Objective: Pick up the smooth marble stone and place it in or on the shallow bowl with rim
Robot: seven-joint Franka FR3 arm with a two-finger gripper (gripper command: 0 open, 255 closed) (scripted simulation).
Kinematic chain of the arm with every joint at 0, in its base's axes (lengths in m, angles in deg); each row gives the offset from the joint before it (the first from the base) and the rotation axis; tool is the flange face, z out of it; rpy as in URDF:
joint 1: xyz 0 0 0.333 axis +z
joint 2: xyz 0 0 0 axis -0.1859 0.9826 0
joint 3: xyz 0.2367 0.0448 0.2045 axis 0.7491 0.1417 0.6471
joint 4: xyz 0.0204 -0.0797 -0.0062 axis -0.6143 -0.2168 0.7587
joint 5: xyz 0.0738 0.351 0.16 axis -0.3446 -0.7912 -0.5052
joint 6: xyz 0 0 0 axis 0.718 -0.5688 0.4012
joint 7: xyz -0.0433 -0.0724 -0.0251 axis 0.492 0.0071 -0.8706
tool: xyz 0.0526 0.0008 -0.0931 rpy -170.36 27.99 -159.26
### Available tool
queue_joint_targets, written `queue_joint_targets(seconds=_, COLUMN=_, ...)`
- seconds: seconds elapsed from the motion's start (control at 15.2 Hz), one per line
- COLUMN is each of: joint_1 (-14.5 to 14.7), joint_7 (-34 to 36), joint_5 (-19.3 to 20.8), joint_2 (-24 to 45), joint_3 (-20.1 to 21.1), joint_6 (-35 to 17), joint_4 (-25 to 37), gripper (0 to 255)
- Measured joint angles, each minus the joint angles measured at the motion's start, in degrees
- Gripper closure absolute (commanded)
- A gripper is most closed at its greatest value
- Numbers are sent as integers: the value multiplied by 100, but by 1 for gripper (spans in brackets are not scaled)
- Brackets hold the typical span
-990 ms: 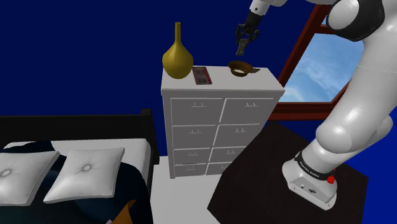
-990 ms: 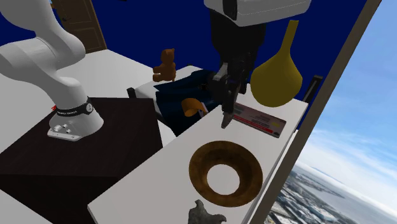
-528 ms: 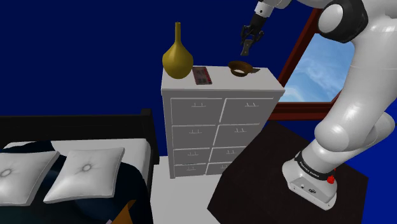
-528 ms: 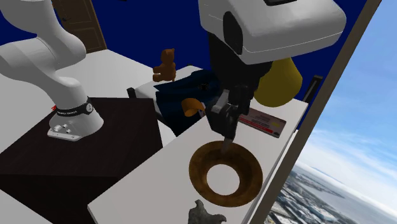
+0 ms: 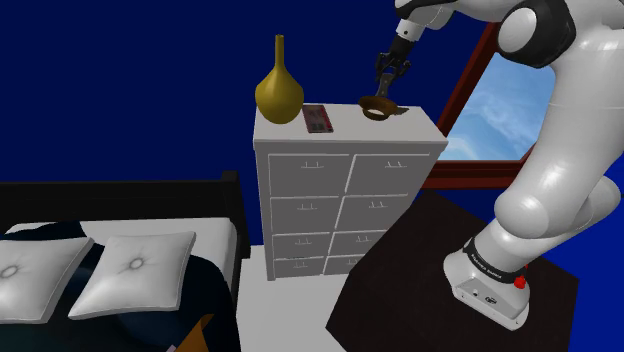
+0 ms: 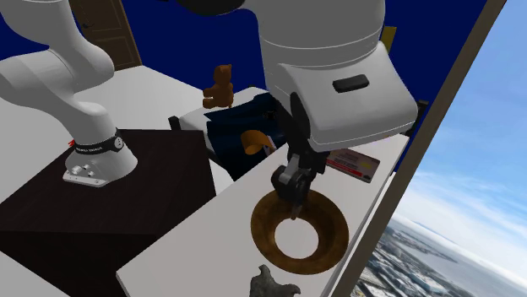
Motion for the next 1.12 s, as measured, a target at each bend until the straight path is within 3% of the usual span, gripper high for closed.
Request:
queue_joint_targets(seconds=0.79, joint_1=11, joint_7=-92, joint_5=-48, joint_2=92, joint_3=17, joint_6=-386, joint_4=-302, gripper=255)
queue_joint_targets(seconds=0.86, joint_1=11, joint_7=-92, joint_5=-48, joint_2=92, joint_3=17, joint_6=-387, joint_4=-302, gripper=0)
queue_joint_targets(seconds=1.12, joint_1=11, joint_7=-92, joint_5=-48, joint_2=92, joint_3=17, joint_6=-387, joint_4=-302, gripper=0)
